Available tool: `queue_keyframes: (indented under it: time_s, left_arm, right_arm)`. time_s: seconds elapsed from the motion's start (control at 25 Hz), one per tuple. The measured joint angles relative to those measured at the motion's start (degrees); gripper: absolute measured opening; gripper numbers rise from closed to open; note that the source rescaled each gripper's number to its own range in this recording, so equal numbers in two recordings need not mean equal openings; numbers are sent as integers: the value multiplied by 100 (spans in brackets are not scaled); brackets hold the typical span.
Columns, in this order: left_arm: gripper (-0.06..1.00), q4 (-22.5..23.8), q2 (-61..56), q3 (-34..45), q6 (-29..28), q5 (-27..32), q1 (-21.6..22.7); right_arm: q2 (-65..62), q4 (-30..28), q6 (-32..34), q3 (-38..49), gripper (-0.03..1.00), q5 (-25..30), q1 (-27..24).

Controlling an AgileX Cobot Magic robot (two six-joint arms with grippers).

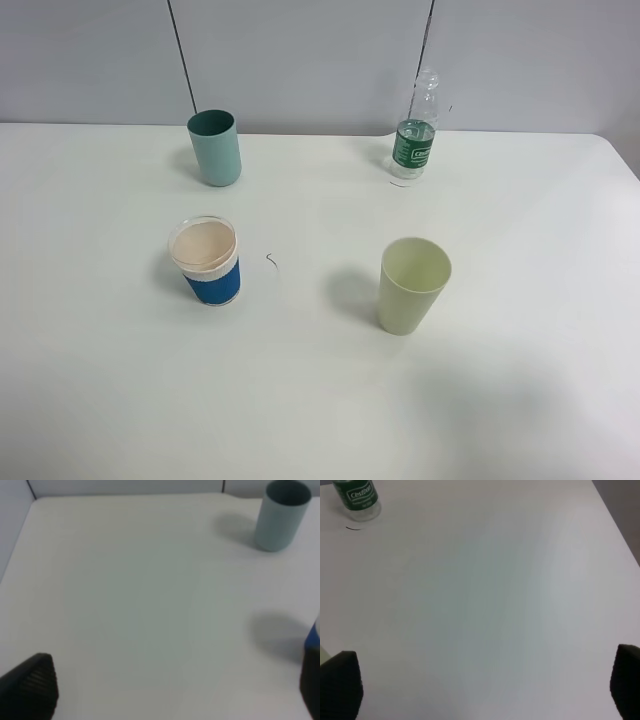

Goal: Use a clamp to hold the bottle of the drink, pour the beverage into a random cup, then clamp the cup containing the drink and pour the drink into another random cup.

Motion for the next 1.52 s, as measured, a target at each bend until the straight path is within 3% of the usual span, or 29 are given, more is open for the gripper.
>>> queue_keyframes:
  time_s: [0.36,0.6,0.84,1.16,1.52]
  left_arm:
    - [95,-11,-965,567,-356,277,13]
    - [95,-401,-1387,703,-224,475,647]
    - [95,-492,-1429,702,-94,508,1145]
    - [95,-972,-1429,740,418,498,1160]
    - [95,-1015,-1429,740,449,498,1160]
  right_arm:
    - [0,0,0,0,100,0,0]
    - [0,5,0,0,100,0,0]
    - [0,5,0,0,100,0,0]
    - [0,5,0,0,100,0,0]
    - [0,5,0,0,100,0,0]
